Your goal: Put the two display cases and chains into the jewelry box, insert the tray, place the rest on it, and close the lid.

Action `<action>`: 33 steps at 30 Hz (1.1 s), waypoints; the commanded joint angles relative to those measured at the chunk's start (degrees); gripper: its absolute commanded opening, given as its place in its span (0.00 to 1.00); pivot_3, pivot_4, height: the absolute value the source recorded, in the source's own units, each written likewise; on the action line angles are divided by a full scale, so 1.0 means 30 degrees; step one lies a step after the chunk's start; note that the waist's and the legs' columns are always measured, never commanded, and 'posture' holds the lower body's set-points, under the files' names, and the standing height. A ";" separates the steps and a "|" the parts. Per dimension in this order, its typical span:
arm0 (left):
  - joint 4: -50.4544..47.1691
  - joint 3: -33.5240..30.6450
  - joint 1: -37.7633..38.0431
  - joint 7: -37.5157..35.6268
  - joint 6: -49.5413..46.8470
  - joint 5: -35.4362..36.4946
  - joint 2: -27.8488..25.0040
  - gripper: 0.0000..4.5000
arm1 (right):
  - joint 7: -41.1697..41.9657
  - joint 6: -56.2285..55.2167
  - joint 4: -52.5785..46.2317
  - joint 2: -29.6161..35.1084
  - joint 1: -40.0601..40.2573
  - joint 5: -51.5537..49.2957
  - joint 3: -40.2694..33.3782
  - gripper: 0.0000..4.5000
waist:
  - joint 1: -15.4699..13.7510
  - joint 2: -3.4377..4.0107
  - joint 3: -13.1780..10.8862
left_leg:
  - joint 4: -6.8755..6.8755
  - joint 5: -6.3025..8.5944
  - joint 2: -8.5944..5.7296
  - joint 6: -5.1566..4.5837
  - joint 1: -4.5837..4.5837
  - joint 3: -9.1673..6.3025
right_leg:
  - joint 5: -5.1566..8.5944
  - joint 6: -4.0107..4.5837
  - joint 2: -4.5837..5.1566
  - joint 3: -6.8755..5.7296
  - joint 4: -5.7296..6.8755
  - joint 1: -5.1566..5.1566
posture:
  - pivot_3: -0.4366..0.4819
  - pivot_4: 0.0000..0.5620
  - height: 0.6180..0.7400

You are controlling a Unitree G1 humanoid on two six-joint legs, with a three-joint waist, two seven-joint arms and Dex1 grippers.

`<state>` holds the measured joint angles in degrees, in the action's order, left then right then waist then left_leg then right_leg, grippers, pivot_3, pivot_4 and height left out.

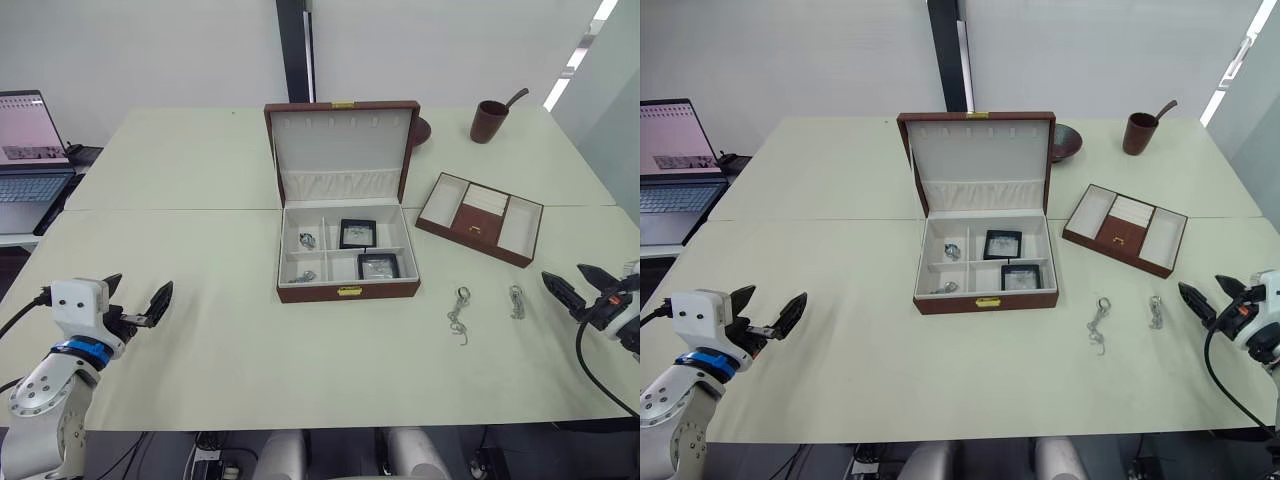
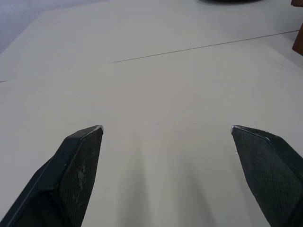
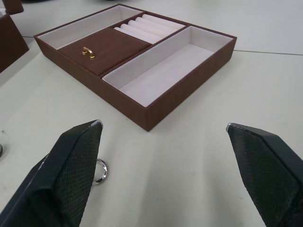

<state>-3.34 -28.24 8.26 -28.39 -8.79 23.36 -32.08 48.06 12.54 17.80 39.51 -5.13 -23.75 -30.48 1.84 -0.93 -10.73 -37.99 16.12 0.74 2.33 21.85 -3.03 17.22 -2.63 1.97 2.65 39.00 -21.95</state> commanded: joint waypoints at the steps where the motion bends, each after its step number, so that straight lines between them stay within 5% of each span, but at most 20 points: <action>1: 0.0016 -0.0865 -0.0016 0.0293 0.0561 -0.0062 -0.0006 1.00 | -0.0251 -0.0728 0.0008 0.0194 -0.0059 -0.0284 -0.0496 0.99 | -0.0001 0.0000 0.0000 | 0.0000 0.0000 0.0000 0.0000 0.0000 -0.0001 | 0.0000 0.0000 0.0000 -0.0002 0.0000 0.0000 | 0.48 0.27 1.00; 15: -0.0860 -0.0118 -0.0882 -0.0009 -0.0106 0.0741 0.0264 1.00 | -0.0316 -0.1134 0.0606 0.0270 -0.0534 -0.0346 -0.0154 0.99 | -0.0018 -0.0001 0.0001 | -0.0002 -0.0001 -0.0003 0.0002 -0.0002 0.0005 | -0.0001 -0.0001 -0.0001 -0.0012 0.0000 0.0015 | 0.48 0.27 1.00; 25: -0.4461 0.4110 -0.4760 -0.4369 -0.3686 0.2804 -0.2034 1.00 | 0.3475 0.0319 0.0407 0.3032 -0.2470 -0.0521 0.1715 0.99 | -0.0016 0.0010 0.0004 | -0.0025 -0.0009 -0.0015 0.0003 -0.0032 0.0020 | -0.0013 -0.0023 -0.0002 -0.0016 0.0000 0.0069 | 0.48 0.27 1.00; 33: -0.5038 0.9008 -0.8217 -0.8907 -0.4551 0.2922 -0.2451 1.00 | 0.8290 -0.0449 0.3716 0.6043 -0.7144 0.2551 0.6943 0.99 | 0.0050 0.0011 0.0004 | -0.0017 -0.0007 -0.0036 0.0000 -0.0037 0.0041 | -0.0012 -0.0020 -0.0055 -0.0008 -0.0012 0.0059 | 0.48 0.27 1.00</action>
<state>-16.33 -2.85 -15.20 -52.32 -22.36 31.39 -39.03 70.27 12.68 27.17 55.95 -23.88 -18.11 -11.57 1.99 -0.89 -10.72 -38.04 16.09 0.63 2.33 21.74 -2.92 17.19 -2.69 1.77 2.63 38.97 -21.78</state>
